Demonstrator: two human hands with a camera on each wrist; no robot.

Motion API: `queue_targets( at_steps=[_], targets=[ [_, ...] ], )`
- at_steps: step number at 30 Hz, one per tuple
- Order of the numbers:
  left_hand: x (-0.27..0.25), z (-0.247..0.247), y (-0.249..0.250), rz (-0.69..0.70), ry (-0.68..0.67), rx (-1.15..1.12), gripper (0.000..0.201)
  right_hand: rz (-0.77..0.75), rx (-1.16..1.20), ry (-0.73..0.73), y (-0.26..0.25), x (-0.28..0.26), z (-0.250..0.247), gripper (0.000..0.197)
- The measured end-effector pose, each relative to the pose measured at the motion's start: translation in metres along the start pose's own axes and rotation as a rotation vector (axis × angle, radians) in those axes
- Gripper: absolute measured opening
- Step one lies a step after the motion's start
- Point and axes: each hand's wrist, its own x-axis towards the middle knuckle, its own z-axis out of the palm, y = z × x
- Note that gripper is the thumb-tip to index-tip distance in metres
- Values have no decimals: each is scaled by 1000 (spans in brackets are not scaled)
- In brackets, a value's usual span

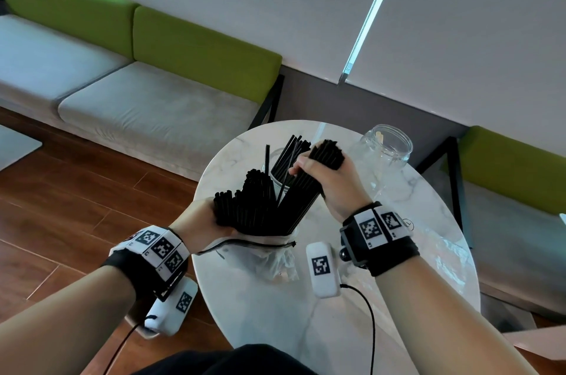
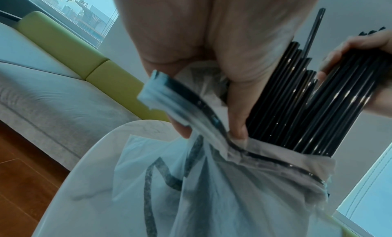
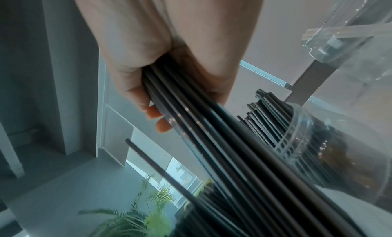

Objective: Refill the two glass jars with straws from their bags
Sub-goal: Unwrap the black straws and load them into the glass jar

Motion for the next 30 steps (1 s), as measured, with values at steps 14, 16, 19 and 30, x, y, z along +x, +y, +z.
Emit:
queue_targets(
  at_steps=[14, 16, 19, 30],
  targets=[
    [1, 1, -1, 47, 8, -51, 39, 40, -45, -24, 11, -5, 10, 19],
    [2, 1, -2, 60, 9, -57, 39, 47, -16, -44, 8, -4, 10, 21],
    [1, 0, -1, 57, 14, -68, 41, 63, 18, -12, 7, -3, 8, 20],
    [0, -2, 1, 40, -5, -66, 33, 48, 291, 102, -5, 3, -15, 14]
  ],
)
